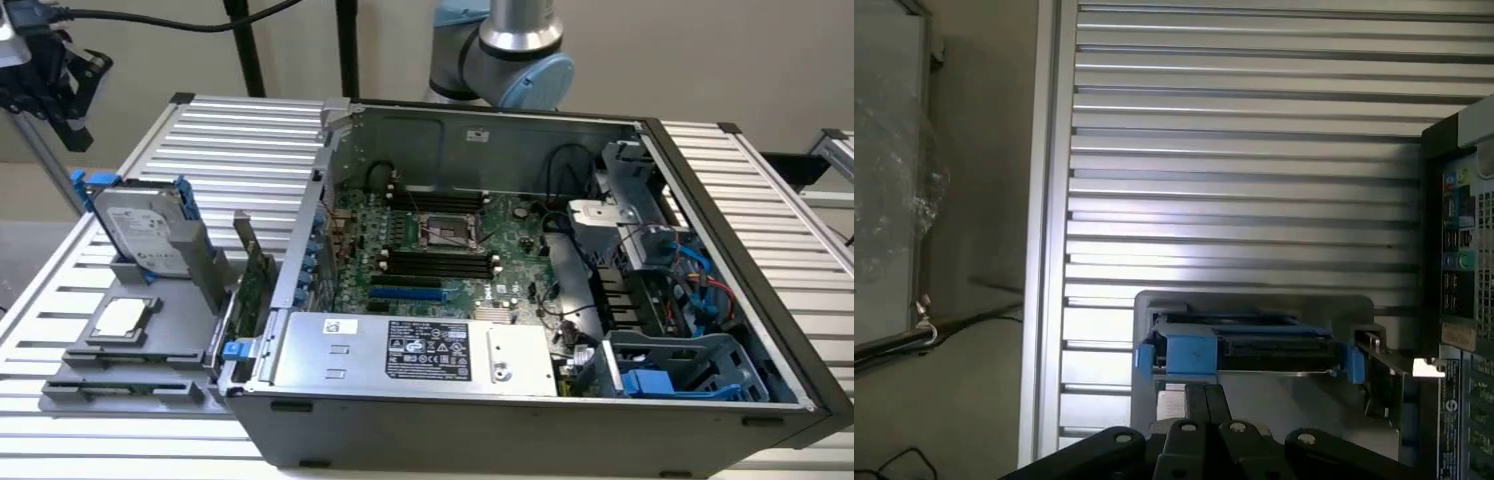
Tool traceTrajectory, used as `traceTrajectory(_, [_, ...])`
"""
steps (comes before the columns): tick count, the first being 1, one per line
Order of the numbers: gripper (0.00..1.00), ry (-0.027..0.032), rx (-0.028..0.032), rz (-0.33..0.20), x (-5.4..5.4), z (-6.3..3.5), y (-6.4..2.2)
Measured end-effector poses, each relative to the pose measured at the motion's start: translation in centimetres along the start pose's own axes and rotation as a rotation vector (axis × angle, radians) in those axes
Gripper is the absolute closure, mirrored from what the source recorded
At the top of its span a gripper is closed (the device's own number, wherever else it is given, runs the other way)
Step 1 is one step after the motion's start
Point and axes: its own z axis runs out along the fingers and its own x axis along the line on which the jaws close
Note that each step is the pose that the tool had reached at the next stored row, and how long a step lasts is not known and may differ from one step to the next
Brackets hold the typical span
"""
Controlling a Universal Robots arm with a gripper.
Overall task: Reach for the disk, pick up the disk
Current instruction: 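Pick up the disk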
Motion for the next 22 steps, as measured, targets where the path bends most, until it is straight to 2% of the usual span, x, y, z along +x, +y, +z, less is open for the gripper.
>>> traceTrajectory(2, [0.89,0.0002,0.0021,0.0,0.0,0.01,0.51])
traceTrajectory(7, [0.89,0.0004,0.0031,-0.007,0.0,0.02,0.55])
traceTrajectory(22, [0.89,0.0103,0.0018,-0.28,0.0,0.02,0.55])
